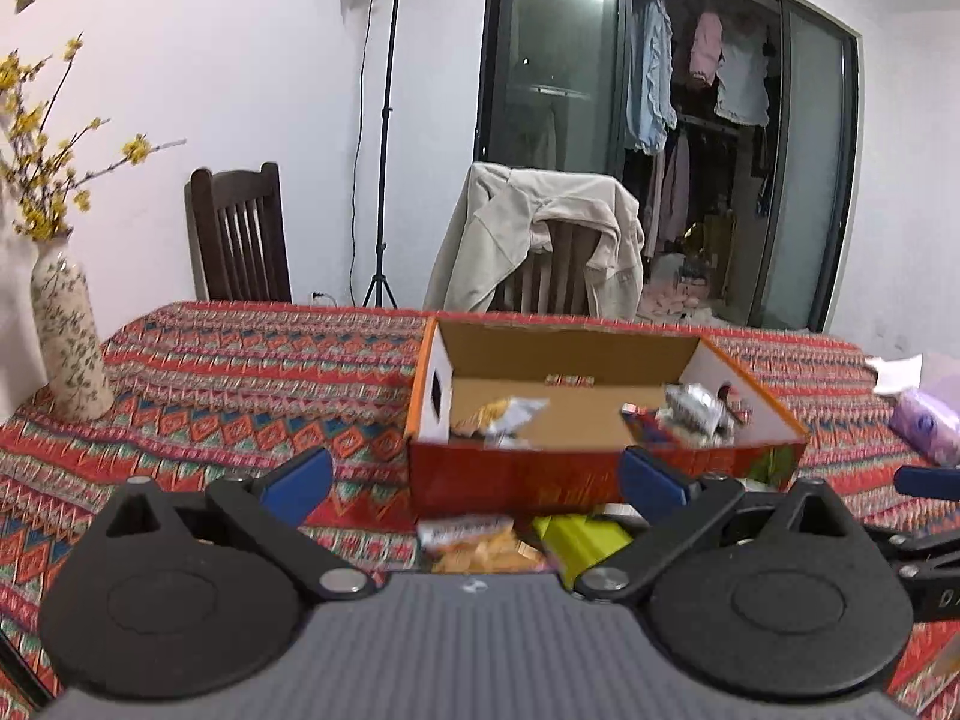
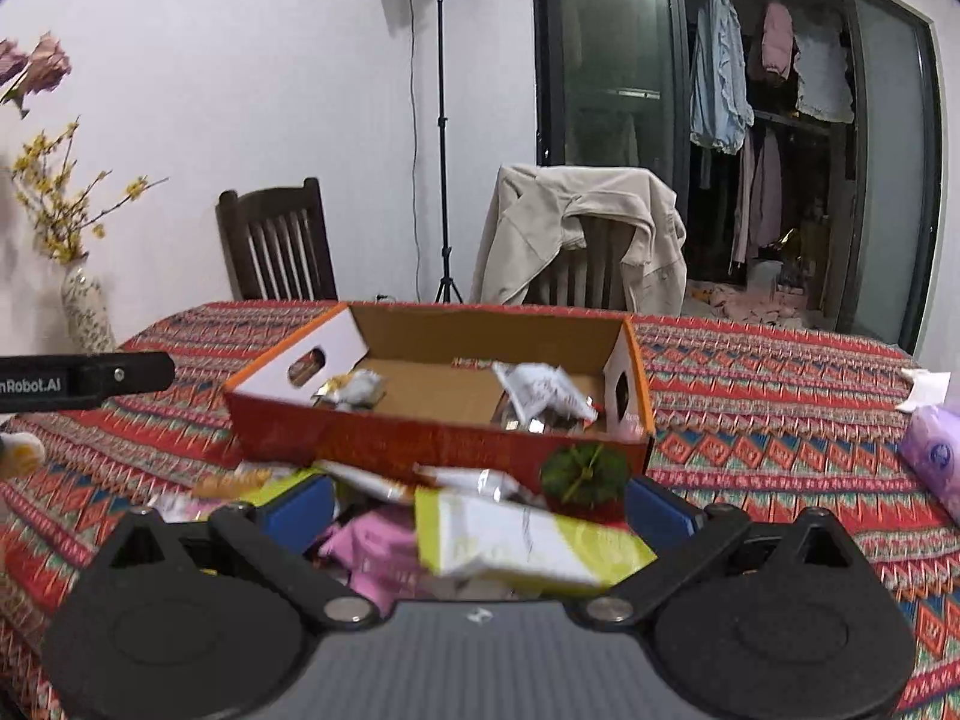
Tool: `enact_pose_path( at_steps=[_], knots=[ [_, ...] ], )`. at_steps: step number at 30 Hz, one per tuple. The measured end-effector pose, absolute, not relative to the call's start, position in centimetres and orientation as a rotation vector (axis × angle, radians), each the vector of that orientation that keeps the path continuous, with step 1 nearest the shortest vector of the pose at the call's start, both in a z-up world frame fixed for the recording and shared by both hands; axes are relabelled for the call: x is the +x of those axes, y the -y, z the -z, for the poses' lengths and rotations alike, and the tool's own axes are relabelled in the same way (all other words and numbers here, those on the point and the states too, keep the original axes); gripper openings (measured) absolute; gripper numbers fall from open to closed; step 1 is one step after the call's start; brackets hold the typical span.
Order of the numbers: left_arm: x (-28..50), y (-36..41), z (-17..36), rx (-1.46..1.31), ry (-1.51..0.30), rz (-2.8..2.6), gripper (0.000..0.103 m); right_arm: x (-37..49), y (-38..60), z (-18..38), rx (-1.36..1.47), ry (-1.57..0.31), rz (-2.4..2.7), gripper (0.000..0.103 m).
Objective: Organize snacks
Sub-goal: 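Grasp the pink packet with the right tool from the pile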
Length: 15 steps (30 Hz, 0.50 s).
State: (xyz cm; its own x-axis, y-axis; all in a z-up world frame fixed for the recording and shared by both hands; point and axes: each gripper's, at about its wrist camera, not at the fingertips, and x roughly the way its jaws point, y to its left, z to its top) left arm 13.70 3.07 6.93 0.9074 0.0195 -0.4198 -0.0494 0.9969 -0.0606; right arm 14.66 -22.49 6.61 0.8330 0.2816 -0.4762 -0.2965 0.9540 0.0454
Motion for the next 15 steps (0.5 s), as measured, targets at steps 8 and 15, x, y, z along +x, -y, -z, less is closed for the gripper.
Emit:
enact_pose_path(
  at_steps=[8, 15],
  knots=[
    [11.5, -4.6, -3.4, -0.071, -0.469, -0.049, 0.103, 12.7, 22.0, -3.5, -0.061, -0.583, -0.324, 0.103],
    [10.6, -5.7, -0.8, -0.092, -0.466, -0.083, 0.103, 12.9, 20.8, -1.5, -0.065, -0.649, -0.348, 0.103]
  ],
)
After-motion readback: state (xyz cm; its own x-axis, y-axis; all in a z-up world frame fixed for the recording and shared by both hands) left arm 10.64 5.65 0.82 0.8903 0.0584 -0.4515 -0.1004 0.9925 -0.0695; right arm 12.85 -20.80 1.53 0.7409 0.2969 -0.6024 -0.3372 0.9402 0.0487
